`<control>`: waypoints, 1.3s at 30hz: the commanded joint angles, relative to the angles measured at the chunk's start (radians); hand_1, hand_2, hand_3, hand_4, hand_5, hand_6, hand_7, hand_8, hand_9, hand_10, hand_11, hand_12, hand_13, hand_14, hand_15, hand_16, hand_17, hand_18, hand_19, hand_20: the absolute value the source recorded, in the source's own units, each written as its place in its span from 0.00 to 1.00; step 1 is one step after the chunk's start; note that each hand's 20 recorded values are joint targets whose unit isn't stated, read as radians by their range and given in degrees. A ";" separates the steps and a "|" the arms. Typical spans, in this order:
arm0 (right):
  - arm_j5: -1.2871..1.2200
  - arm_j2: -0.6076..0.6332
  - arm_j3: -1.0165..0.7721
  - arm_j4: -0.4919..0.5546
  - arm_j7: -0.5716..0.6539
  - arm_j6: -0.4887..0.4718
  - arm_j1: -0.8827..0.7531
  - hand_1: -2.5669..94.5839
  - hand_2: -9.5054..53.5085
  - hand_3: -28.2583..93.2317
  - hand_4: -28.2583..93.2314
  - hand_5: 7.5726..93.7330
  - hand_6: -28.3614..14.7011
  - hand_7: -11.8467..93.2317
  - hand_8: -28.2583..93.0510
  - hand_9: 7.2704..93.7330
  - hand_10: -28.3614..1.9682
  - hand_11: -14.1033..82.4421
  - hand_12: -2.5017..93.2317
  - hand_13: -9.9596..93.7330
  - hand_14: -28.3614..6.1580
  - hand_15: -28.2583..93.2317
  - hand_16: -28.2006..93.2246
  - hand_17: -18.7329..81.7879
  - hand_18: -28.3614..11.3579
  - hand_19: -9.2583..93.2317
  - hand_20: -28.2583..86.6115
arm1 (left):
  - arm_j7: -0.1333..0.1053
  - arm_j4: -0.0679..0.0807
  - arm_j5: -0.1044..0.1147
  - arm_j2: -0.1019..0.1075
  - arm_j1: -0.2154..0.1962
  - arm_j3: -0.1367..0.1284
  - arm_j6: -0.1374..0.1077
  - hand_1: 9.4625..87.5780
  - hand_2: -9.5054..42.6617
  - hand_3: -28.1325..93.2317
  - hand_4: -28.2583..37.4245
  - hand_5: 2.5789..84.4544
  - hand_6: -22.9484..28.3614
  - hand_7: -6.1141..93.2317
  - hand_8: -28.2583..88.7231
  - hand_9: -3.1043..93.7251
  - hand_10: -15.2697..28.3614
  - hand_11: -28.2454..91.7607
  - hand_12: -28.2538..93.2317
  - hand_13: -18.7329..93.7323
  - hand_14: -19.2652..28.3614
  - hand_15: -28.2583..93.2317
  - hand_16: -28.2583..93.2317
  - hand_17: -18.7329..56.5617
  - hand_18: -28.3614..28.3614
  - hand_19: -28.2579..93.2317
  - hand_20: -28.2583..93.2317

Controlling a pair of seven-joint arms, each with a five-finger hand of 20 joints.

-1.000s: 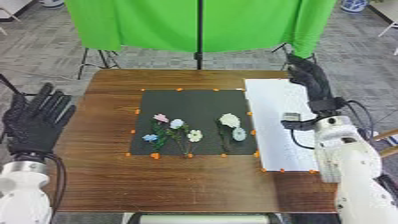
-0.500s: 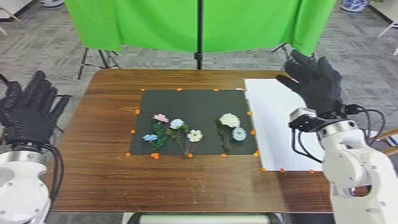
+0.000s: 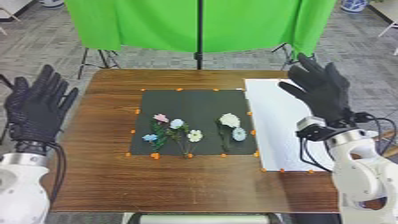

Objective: Arrange flowers

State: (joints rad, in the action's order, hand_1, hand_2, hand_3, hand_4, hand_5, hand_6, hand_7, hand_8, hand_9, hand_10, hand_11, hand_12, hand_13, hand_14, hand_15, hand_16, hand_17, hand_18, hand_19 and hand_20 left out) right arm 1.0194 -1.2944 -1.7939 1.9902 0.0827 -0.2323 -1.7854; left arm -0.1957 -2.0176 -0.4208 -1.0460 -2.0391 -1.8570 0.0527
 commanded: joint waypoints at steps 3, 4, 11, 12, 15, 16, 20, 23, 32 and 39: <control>-0.037 -0.031 -0.045 0.048 0.001 0.013 -0.121 0.07 0.28 0.85 0.01 0.26 0.60 0.17 0.16 0.24 0.49 0.15 0.10 0.28 0.51 0.24 0.31 0.30 0.32 0.24 0.37 | 0.004 -0.036 -0.022 -0.041 -0.004 0.048 -0.010 0.12 0.40 0.78 0.00 0.25 0.57 0.07 0.16 0.18 0.57 0.22 0.23 0.23 0.53 0.23 0.16 0.22 0.64 0.31 0.31; -0.029 -0.032 -0.046 0.049 -0.007 0.010 -0.120 0.07 0.28 0.85 0.01 0.27 0.60 0.18 0.16 0.24 0.50 0.15 0.10 0.28 0.51 0.24 0.31 0.30 0.32 0.24 0.37 | 0.005 -0.042 -0.021 -0.045 -0.005 0.045 -0.008 0.12 0.40 0.79 0.00 0.26 0.57 0.07 0.16 0.18 0.57 0.22 0.23 0.24 0.54 0.23 0.16 0.22 0.64 0.31 0.31; -0.015 -0.038 -0.008 0.038 -0.029 0.003 -0.071 0.08 0.29 0.85 0.01 0.28 0.61 0.18 0.16 0.25 0.50 0.15 0.11 0.29 0.51 0.25 0.31 0.31 0.32 0.25 0.37 | -0.014 -0.074 -0.038 -0.043 -0.037 -0.001 -0.028 0.13 0.40 0.79 0.00 0.28 0.56 0.08 0.16 0.20 0.57 0.23 0.23 0.25 0.55 0.23 0.17 0.22 0.65 0.32 0.32; -0.018 -0.039 0.002 0.032 -0.034 0.000 -0.061 0.08 0.29 0.85 0.01 0.28 0.61 0.18 0.16 0.25 0.49 0.15 0.11 0.29 0.51 0.25 0.31 0.31 0.32 0.25 0.37 | -0.016 -0.074 -0.031 -0.046 -0.041 -0.010 -0.035 0.13 0.40 0.79 0.00 0.29 0.56 0.08 0.16 0.20 0.57 0.23 0.24 0.25 0.55 0.23 0.17 0.22 0.65 0.32 0.32; -0.005 -0.039 0.023 0.033 -0.047 0.000 -0.053 0.08 0.28 0.86 0.01 0.28 0.61 0.18 0.16 0.25 0.49 0.15 0.11 0.29 0.51 0.25 0.30 0.31 0.33 0.24 0.37 | -0.019 -0.091 -0.023 -0.063 -0.075 -0.049 -0.044 0.13 0.40 0.79 0.00 0.29 0.56 0.08 0.16 0.21 0.58 0.23 0.24 0.25 0.56 0.23 0.17 0.22 0.65 0.32 0.32; -0.005 -0.038 0.025 0.037 -0.048 0.000 -0.055 0.08 0.28 0.86 0.01 0.28 0.61 0.18 0.16 0.25 0.49 0.15 0.11 0.29 0.51 0.25 0.30 0.31 0.33 0.24 0.37 | -0.023 -0.097 -0.023 -0.068 -0.086 -0.057 -0.045 0.13 0.40 0.79 0.00 0.30 0.56 0.08 0.16 0.21 0.58 0.23 0.24 0.25 0.56 0.23 0.17 0.22 0.65 0.32 0.31; -0.009 -0.038 0.024 0.050 -0.057 0.026 -0.077 0.08 0.28 0.86 0.01 0.28 0.61 0.18 0.16 0.25 0.49 0.15 0.11 0.29 0.51 0.25 0.30 0.31 0.34 0.24 0.37 | -0.031 -0.084 -0.019 -0.058 -0.060 -0.044 -0.052 0.13 0.40 0.79 0.00 0.30 0.56 0.08 0.16 0.22 0.59 0.24 0.24 0.26 0.55 0.23 0.17 0.22 0.66 0.32 0.32; -0.023 -0.038 0.039 0.036 -0.048 0.005 -0.048 0.08 0.27 0.86 0.01 0.29 0.61 0.18 0.16 0.25 0.49 0.15 0.11 0.29 0.51 0.25 0.30 0.31 0.34 0.24 0.37 | -0.036 -0.093 0.002 -0.071 -0.076 -0.056 -0.053 0.13 0.40 0.79 0.00 0.31 0.56 0.08 0.16 0.22 0.59 0.24 0.24 0.26 0.55 0.24 0.18 0.22 0.66 0.33 0.32; -0.018 -0.063 0.030 0.044 -0.045 -0.009 -0.070 0.09 0.26 0.87 0.01 0.29 0.62 0.19 0.16 0.26 0.50 0.15 0.11 0.29 0.51 0.25 0.30 0.31 0.34 0.24 0.37 | -0.040 -0.096 0.000 -0.077 -0.091 -0.053 -0.083 0.13 0.40 0.80 0.00 0.31 0.56 0.09 0.16 0.23 0.60 0.24 0.25 0.27 0.56 0.24 0.18 0.23 0.66 0.33 0.32; -0.021 -0.073 0.039 0.037 -0.029 -0.035 -0.056 0.09 0.26 0.87 0.01 0.29 0.62 0.19 0.16 0.26 0.50 0.16 0.11 0.30 0.51 0.26 0.30 0.31 0.33 0.24 0.37 | -0.051 -0.105 0.014 -0.079 -0.115 -0.052 -0.085 0.13 0.39 0.81 0.00 0.32 0.57 0.09 0.16 0.24 0.60 0.25 0.25 0.27 0.56 0.24 0.18 0.23 0.66 0.33 0.32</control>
State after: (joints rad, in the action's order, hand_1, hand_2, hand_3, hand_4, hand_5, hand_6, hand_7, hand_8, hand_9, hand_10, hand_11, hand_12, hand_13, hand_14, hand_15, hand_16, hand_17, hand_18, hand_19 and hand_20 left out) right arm 1.0028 -1.3493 -1.7623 2.0273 0.0394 -0.2436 -1.8414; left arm -0.2370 -2.1155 -0.4172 -1.1108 -2.1138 -1.9091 -0.0214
